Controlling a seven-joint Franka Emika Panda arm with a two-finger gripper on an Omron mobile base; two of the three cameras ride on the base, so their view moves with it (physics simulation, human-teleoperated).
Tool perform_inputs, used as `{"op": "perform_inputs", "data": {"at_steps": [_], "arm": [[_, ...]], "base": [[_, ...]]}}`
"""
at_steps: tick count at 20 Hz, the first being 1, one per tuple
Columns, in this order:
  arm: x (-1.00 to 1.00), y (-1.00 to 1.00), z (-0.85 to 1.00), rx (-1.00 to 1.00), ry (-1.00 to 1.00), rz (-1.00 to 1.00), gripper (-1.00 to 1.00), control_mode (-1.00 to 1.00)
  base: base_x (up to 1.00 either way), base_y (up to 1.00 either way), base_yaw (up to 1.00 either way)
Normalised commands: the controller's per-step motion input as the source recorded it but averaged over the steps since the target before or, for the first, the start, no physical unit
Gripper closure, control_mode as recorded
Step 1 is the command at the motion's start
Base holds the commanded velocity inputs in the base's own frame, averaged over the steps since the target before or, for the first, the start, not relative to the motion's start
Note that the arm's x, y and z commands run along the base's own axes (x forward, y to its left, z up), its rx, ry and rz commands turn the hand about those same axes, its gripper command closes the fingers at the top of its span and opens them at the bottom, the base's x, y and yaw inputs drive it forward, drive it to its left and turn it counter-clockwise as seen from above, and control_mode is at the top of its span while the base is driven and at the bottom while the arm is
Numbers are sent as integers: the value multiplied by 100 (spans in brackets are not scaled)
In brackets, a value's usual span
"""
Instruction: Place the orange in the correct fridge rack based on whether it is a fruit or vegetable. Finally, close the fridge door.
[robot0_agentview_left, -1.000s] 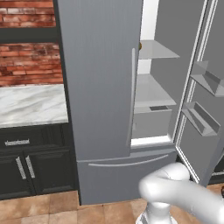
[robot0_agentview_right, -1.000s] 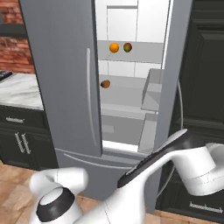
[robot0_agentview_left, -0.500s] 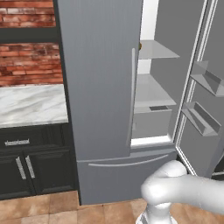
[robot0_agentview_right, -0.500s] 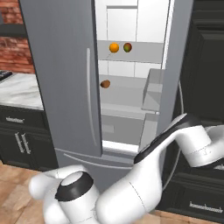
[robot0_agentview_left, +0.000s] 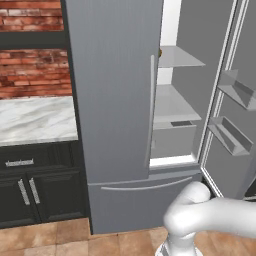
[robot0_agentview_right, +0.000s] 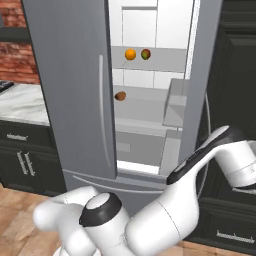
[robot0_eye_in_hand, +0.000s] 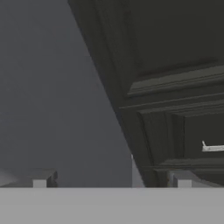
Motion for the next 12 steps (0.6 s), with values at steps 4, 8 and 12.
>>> {"op": "perform_inputs", "data": {"at_steps": [4, 8, 12], "arm": [[46, 100, 3, 0, 0, 20, -100, -100], [13, 100, 6, 0, -6, 14, -100, -100], [38, 100, 14, 0, -6, 3, -100, -100]], "base": [[0, 0, 0], [0, 0, 0], [0, 0, 0]]}}
